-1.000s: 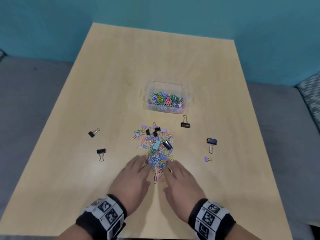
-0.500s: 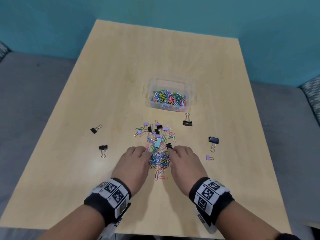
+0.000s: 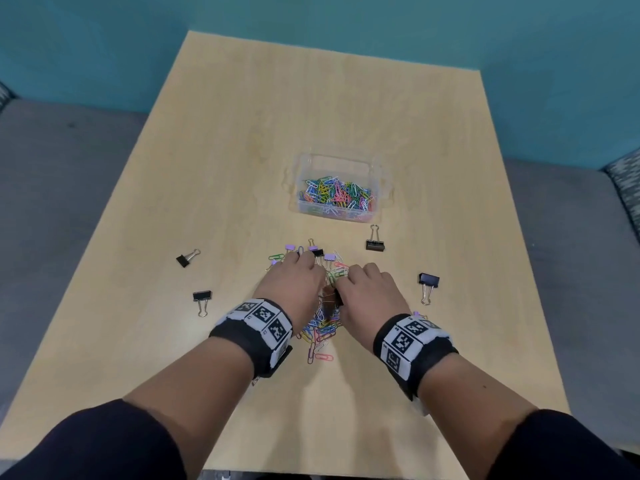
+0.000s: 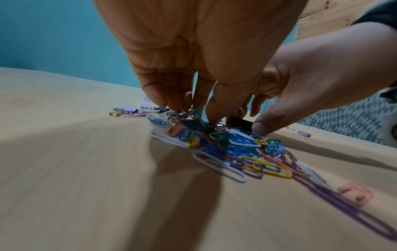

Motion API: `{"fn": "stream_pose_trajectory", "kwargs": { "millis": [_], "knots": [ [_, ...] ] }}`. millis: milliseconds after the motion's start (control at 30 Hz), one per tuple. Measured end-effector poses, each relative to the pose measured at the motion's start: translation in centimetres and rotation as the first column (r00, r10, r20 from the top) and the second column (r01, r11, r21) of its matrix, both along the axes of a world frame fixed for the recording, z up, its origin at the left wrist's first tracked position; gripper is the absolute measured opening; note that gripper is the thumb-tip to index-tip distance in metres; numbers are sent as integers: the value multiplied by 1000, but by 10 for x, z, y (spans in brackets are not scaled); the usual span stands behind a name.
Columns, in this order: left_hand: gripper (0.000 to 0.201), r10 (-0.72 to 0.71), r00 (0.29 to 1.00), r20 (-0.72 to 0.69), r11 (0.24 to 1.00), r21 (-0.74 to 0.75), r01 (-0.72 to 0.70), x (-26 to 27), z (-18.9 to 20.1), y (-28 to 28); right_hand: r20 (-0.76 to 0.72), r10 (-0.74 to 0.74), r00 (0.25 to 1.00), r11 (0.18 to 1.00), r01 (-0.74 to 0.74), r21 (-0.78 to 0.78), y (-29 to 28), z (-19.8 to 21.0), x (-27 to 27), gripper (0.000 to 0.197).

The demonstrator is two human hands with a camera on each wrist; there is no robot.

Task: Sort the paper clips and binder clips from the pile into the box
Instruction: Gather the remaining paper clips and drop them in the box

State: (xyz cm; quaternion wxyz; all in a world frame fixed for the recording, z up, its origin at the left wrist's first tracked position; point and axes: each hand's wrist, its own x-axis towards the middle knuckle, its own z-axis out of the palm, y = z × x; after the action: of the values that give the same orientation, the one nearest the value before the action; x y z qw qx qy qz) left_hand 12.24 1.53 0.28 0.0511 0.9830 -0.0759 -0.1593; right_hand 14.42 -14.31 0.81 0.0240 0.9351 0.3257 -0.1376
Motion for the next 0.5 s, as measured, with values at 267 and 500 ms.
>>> {"fn": "stream_pose_trajectory", "kwargs": {
  "millis": [267, 500],
  "knots": [
    [26, -25, 1000, 13, 999, -36, 26, 0, 0, -3, -98, -71, 993, 997, 74, 31, -23, 6, -3, 23],
    [21, -29, 999, 45, 1000, 8, 28, 1, 3, -15, -254, -265, 930, 944, 304, 129, -42, 13, -8, 22]
  ]
}}
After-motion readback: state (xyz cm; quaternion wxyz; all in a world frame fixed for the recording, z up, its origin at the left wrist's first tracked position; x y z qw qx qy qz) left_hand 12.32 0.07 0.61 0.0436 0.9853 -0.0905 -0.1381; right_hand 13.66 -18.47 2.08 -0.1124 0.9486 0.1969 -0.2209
